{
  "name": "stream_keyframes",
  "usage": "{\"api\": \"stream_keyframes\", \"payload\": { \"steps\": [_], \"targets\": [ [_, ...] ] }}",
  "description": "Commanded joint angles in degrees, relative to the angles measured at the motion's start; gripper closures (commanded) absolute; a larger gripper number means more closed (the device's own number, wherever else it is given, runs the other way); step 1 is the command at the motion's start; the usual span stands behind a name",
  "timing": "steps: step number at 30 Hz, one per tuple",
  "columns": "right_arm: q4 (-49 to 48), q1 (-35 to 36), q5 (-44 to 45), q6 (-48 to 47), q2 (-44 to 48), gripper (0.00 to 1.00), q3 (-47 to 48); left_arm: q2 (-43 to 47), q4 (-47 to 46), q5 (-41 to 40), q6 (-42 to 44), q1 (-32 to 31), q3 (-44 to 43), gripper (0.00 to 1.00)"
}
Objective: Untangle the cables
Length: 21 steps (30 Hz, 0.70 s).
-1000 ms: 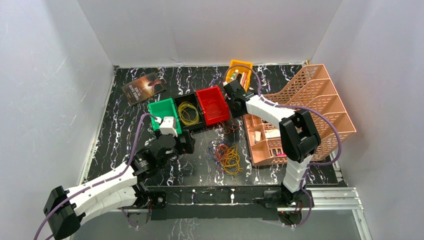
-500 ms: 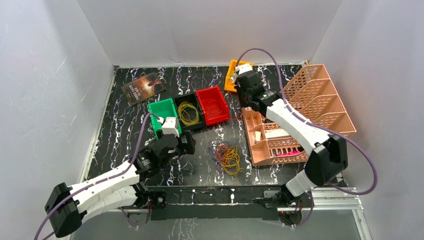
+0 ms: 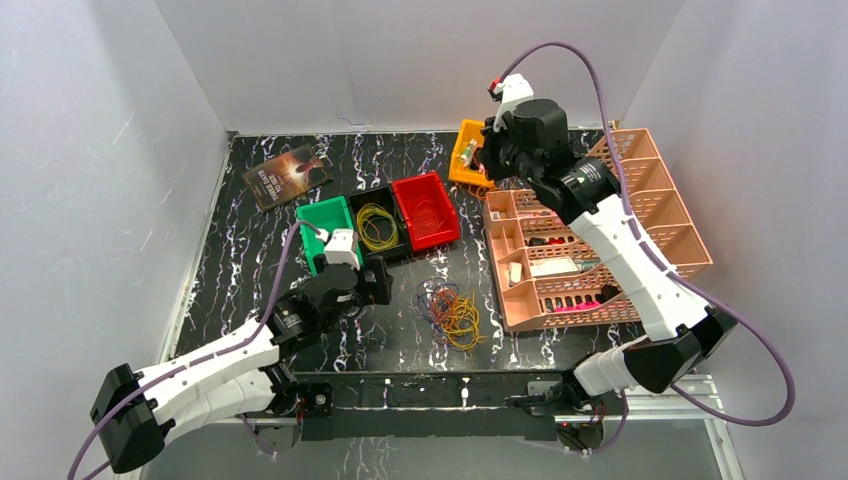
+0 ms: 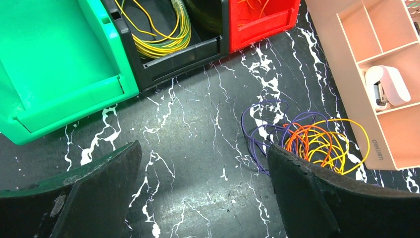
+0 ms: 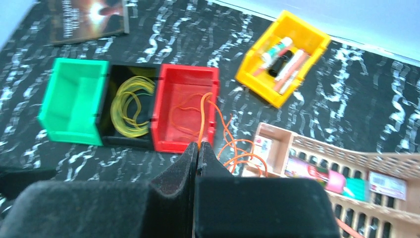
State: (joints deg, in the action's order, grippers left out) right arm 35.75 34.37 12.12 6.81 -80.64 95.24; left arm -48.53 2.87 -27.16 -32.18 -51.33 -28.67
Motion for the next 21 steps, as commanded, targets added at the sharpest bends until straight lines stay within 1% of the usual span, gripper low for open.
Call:
{"api": "stream_keyframes", "payload": {
  "steps": [1, 7, 10, 13, 17, 18, 21],
  "targets": [
    [-5.3, 0.0, -12.2, 3.1, -0.7, 1.00, 2.8, -2.4, 4.4, -0.1, -2.4, 0.2, -3.7, 0.02],
    [-11.1, 0.0, -12.6, 3.9, -4.7, 1.00, 3.4, -7.5, 10.0, -2.6, -7.4, 0.1, -6.4, 0.02],
    [-13.5, 0.0, -13.1, 4.1, -7.3, 1.00, 3.3, -10.0, 14.0, -5.4, -12.5, 0.2, -8.6, 0.02],
    [-15.6, 0.0, -13.9, 4.6, -9.5, 1.00, 2.7, -11.1, 16.7, -4.7, -15.4, 0.2, -10.9, 0.02],
    [-17.9, 0.0, -16.0, 5.8, -12.4, 1.00, 2.0, -12.7, 17.1, 1.3, -8.8, 0.3, -14.6, 0.02],
    [-18.6, 0.0, -16.5, 6.2, -12.8, 1.00, 1.7, -12.6, 17.0, 1.5, -6.1, 0.2, -15.0, 0.02],
    [-20.5, 0.0, -17.2, 7.0, -14.2, 1.00, 1.1, -10.7, 17.1, -0.7, -5.2, 0.3, -14.4, 0.02]
  ]
}}
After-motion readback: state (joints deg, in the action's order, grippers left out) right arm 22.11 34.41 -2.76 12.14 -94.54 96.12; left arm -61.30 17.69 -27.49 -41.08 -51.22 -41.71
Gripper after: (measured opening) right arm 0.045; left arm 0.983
